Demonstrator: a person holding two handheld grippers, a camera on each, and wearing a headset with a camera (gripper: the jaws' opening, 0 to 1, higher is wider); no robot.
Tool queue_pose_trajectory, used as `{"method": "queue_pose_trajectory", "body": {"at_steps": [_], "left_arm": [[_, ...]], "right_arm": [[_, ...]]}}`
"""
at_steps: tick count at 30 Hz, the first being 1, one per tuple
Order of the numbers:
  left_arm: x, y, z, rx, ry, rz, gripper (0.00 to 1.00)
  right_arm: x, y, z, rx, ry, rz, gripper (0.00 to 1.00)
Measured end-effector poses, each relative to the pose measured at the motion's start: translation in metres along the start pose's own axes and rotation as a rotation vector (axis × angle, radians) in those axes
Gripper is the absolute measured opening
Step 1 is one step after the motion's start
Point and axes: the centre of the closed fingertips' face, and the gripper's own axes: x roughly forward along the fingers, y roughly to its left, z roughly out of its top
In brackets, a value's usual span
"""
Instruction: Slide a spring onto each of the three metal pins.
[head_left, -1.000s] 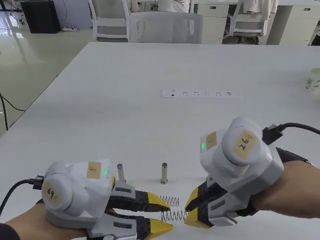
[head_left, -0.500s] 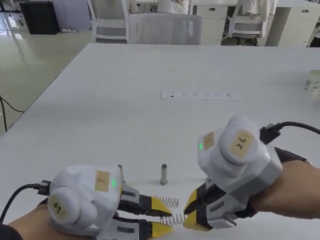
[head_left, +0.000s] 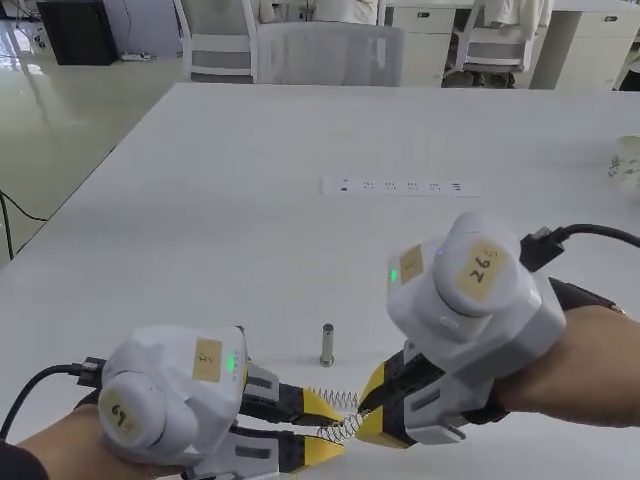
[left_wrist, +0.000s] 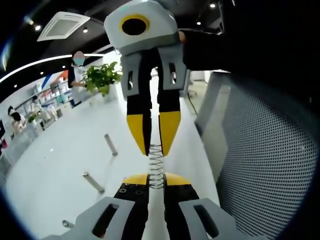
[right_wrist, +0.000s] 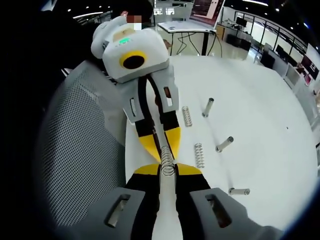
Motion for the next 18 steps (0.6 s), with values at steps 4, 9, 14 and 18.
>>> {"method": "queue_pose_trajectory", "body": {"at_steps": [4, 9, 14, 18], "left_arm": [[0.0, 0.001, 0.001, -0.007, -0.007, 0.005, 0.02], [-0.002, 0.003, 0.002, -0.011, -0.015, 0.015, 0.02], [-0.002, 0.003, 0.002, -0.011, -0.017, 0.015, 0.02], [-0.001, 0.001, 0.003, -0.01, -0.016, 0.009, 0.02]], "right_arm": [[-0.002, 0.0, 0.007, -0.01, -0.019, -0.007, 0.08], [-0.003, 0.001, 0.013, -0.009, -0.044, -0.004, 0.08], [-0.002, 0.002, 0.016, -0.012, -0.063, 0.008, 0.08], [-0.002, 0.003, 0.018, -0.007, -0.076, 0.011, 0.14]]}}
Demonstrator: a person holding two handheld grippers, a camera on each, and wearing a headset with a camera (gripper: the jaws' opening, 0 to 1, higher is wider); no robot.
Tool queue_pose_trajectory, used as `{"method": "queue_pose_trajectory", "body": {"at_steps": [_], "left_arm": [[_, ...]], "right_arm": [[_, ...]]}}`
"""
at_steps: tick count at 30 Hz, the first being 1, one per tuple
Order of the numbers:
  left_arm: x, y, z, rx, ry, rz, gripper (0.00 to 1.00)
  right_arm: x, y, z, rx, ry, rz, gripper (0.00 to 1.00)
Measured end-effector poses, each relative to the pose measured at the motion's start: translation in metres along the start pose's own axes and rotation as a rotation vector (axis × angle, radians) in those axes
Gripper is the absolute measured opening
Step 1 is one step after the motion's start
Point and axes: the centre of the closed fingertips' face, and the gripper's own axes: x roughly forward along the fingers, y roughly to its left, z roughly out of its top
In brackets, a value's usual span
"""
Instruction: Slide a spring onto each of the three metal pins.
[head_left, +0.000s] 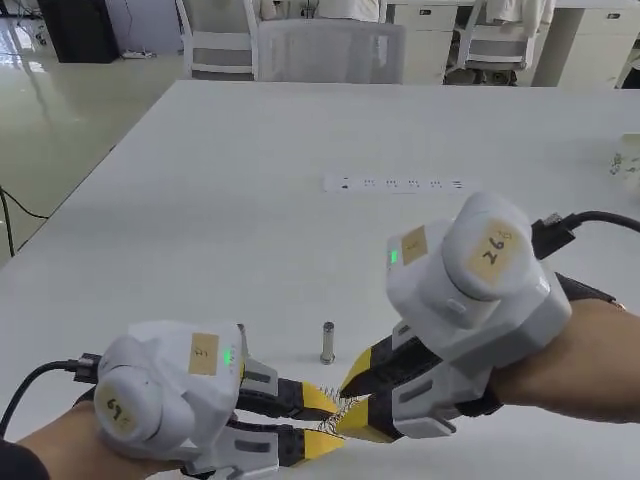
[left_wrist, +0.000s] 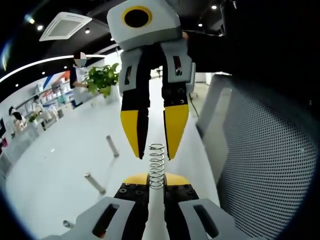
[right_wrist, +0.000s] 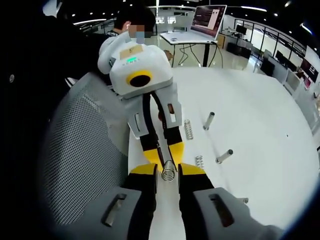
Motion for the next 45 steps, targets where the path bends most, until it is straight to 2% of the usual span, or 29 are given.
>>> {"method": "queue_pose_trajectory", "body": {"at_steps": [5, 19, 31, 38, 45], "left_arm": [[-0.001, 0.001, 0.003, -0.001, -0.007, 0.004, 0.02], [-0.001, 0.002, 0.015, -0.005, -0.043, 0.004, 0.02], [-0.001, 0.004, 0.017, -0.025, -0.059, 0.016, 0.03], [-0.001, 0.005, 0.015, -0.047, -0.056, 0.019, 0.11], [-0.007, 0.01, 0.011, -0.083, -0.061, 0.043, 0.21]], "right_arm": [[0.004, -0.001, -0.008, -0.012, 0.029, -0.005, 0.13], [0.004, -0.002, -0.01, -0.004, 0.027, 0.0, 0.09], [0.002, -0.005, -0.008, -0.004, 0.038, -0.014, 0.08], [-0.003, -0.011, -0.007, -0.005, 0.045, -0.022, 0.08], [-0.011, -0.019, -0.015, -0.003, 0.072, -0.039, 0.08]]}}
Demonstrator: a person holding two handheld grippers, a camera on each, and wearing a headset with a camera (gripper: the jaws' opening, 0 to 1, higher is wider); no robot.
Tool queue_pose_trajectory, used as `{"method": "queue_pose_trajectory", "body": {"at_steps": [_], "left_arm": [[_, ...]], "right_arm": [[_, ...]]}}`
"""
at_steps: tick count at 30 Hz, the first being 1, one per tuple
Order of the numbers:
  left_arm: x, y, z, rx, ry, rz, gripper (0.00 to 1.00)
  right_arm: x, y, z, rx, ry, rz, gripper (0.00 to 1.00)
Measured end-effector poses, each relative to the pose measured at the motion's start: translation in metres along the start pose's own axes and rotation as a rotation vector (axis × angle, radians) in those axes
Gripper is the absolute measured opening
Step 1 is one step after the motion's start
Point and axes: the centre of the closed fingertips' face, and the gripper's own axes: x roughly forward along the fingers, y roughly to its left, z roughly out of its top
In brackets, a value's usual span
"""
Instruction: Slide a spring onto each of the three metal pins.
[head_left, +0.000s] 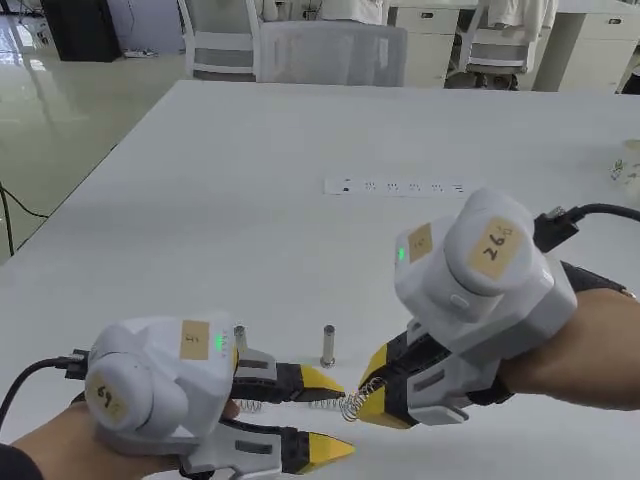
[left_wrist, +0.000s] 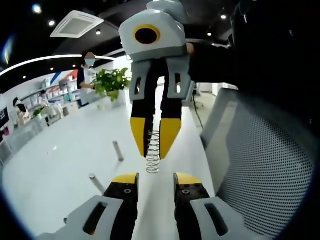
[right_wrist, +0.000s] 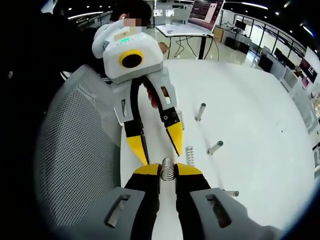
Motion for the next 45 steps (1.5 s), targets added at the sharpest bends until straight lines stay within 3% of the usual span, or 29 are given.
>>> {"method": "queue_pose_trajectory", "body": {"at_steps": [10, 16, 23, 37, 45], "left_arm": [[-0.014, 0.006, -0.012, -0.085, -0.003, 0.038, 0.34], [-0.029, 0.009, -0.027, -0.16, -0.001, 0.09, 0.41], [-0.045, 0.014, -0.038, -0.208, -0.014, 0.161, 0.47], [-0.064, 0.025, -0.047, -0.235, -0.02, 0.257, 0.55], [-0.075, 0.03, -0.05, -0.252, -0.026, 0.306, 0.57]], "right_arm": [[-0.013, -0.016, -0.013, 0.022, 0.022, -0.038, 0.08], [-0.021, -0.026, -0.021, 0.031, 0.036, -0.059, 0.08], [-0.029, -0.037, -0.028, 0.042, 0.047, -0.081, 0.08], [-0.038, -0.048, -0.037, 0.053, 0.074, -0.101, 0.08], [-0.048, -0.066, -0.04, 0.049, 0.104, -0.126, 0.08]]}}
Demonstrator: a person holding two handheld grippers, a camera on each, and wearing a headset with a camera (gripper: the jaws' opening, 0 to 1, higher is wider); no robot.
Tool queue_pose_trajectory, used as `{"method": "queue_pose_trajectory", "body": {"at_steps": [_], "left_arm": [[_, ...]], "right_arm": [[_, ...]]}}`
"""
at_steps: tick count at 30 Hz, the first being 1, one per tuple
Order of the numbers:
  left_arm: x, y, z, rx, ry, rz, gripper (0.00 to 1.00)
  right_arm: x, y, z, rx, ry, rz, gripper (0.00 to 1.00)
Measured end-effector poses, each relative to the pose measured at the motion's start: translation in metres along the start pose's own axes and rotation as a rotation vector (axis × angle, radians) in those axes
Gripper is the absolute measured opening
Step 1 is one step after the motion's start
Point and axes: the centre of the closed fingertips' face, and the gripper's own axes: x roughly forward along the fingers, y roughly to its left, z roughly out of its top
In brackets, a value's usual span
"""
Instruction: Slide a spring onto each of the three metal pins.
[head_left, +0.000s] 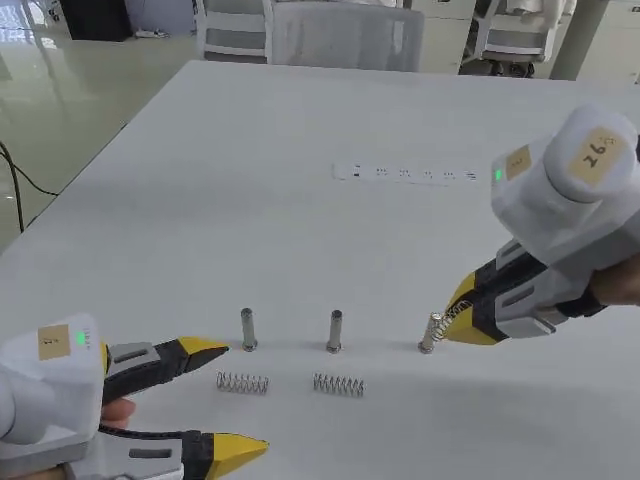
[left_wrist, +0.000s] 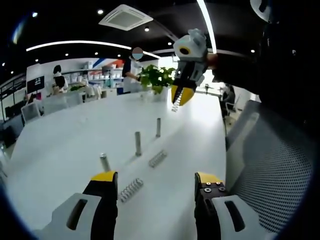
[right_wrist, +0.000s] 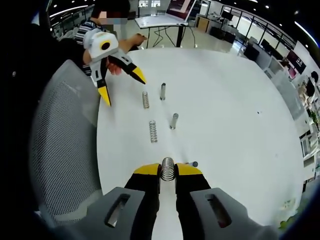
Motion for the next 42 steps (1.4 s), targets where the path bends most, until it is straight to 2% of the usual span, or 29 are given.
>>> {"method": "queue_pose_trajectory", "body": {"at_steps": [8, 11, 14, 17, 25, 42], "left_arm": [[-0.001, -0.001, -0.001, -0.005, -0.004, 0.009, 0.58], [-0.001, -0.001, -0.001, -0.006, -0.006, 0.009, 0.59], [-0.001, -0.001, 0.0, -0.005, -0.01, 0.012, 0.59], [-0.001, -0.001, -0.001, -0.002, -0.006, 0.01, 0.59], [-0.002, 0.0, 0.0, -0.002, -0.01, 0.016, 0.59], [-0.004, 0.004, -0.003, -0.004, -0.01, 0.025, 0.59]], "right_arm": [[-0.003, -0.024, -0.004, -0.023, 0.062, -0.021, 0.08], [0.0, -0.029, -0.007, -0.049, 0.105, -0.021, 0.08], [0.003, -0.033, -0.005, -0.057, 0.116, -0.008, 0.08], [0.007, -0.037, -0.008, -0.082, 0.152, -0.007, 0.08], [0.018, -0.042, -0.015, -0.106, 0.21, 0.024, 0.08], [0.031, -0.044, -0.02, -0.117, 0.251, 0.053, 0.08]]}}
